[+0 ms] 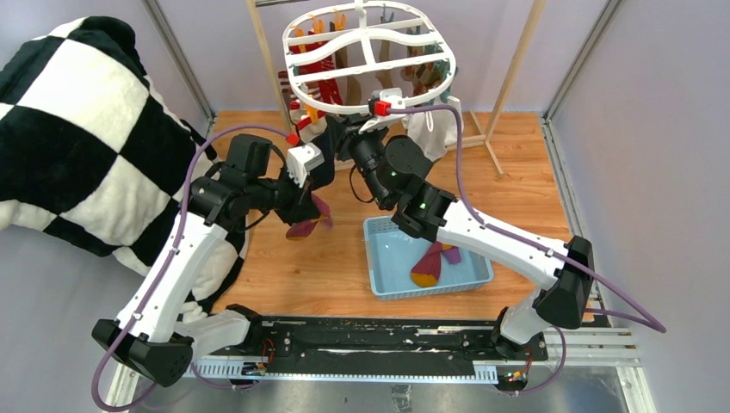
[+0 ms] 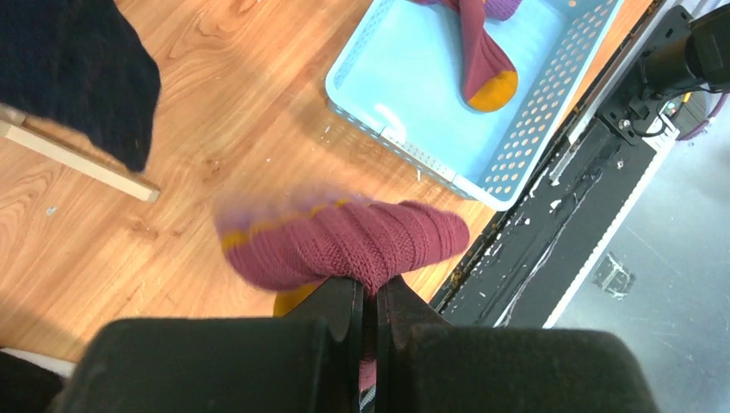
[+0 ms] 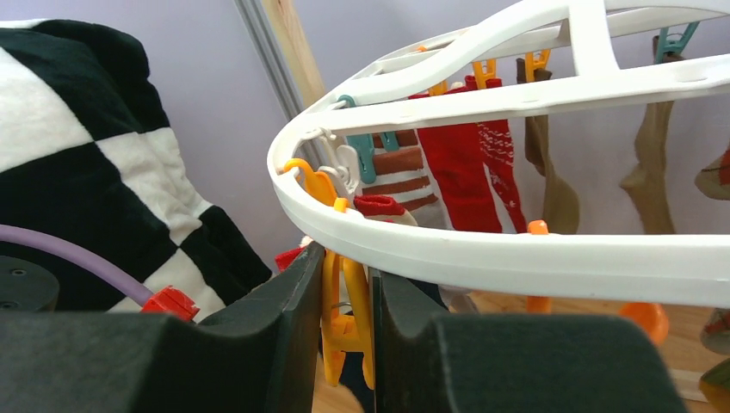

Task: Remove the socks clipped to the hanger
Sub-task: Remove the sock from the hanger.

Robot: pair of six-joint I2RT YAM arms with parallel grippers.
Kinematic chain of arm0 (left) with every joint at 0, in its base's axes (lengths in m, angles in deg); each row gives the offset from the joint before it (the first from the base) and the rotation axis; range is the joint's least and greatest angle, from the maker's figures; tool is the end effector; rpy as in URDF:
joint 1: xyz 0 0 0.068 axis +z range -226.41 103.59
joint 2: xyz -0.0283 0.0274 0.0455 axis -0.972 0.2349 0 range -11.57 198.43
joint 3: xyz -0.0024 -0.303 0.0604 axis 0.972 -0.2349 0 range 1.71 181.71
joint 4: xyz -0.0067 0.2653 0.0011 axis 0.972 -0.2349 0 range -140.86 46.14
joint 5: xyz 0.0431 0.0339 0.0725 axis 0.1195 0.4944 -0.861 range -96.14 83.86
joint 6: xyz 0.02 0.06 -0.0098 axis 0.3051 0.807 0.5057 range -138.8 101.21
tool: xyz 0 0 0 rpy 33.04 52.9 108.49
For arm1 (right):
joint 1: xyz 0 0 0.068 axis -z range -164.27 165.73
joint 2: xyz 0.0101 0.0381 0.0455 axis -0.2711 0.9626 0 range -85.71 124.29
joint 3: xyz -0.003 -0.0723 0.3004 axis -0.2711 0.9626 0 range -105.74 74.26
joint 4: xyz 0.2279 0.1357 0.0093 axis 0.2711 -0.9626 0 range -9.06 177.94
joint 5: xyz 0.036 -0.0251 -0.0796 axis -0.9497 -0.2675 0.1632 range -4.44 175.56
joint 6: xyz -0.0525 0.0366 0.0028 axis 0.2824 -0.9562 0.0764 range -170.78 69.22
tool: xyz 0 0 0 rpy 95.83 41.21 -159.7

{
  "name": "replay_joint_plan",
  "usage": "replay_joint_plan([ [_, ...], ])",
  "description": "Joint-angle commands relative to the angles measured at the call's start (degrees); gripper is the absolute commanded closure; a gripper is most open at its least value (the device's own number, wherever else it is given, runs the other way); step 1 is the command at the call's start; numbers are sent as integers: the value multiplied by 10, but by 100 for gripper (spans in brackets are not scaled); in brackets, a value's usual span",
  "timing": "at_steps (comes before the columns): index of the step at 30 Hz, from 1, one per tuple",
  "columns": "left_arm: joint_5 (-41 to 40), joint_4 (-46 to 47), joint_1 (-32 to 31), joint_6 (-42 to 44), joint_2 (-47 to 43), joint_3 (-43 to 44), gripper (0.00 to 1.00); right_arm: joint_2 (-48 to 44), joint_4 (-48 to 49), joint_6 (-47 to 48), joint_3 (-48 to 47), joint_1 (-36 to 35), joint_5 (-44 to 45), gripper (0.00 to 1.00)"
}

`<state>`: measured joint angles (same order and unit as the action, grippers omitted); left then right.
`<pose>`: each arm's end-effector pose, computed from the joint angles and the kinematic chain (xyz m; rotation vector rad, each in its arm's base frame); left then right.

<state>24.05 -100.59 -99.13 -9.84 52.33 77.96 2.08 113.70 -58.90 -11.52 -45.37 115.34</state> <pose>0.1763 -0.1009 0.4142 0.8837 2.1541 -0.7360 0.1988 0.3092 0.5128 -0.0939 1.2446 0.7532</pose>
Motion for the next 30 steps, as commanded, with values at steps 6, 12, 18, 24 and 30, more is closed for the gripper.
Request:
replay_joint_plan([
  [6, 2, 13, -5, 7, -40, -11, 100, -81, -32, -71, 63, 23, -84, 40],
  [12, 31, 13, -5, 18, -64, -15, 100, -170, -54, -69, 151, 37, -222, 26],
  [18, 77, 12, -5, 13, -65, 8, 100, -243, -103, -81, 216, 38, -374, 2],
  [24, 118, 12, -5, 12, -55, 20, 100, -254, -46, -131, 301, 38, -481, 0],
  [30, 140, 12, -5, 12, -55, 24, 100, -196, 18, -151, 310, 38, -543, 0],
])
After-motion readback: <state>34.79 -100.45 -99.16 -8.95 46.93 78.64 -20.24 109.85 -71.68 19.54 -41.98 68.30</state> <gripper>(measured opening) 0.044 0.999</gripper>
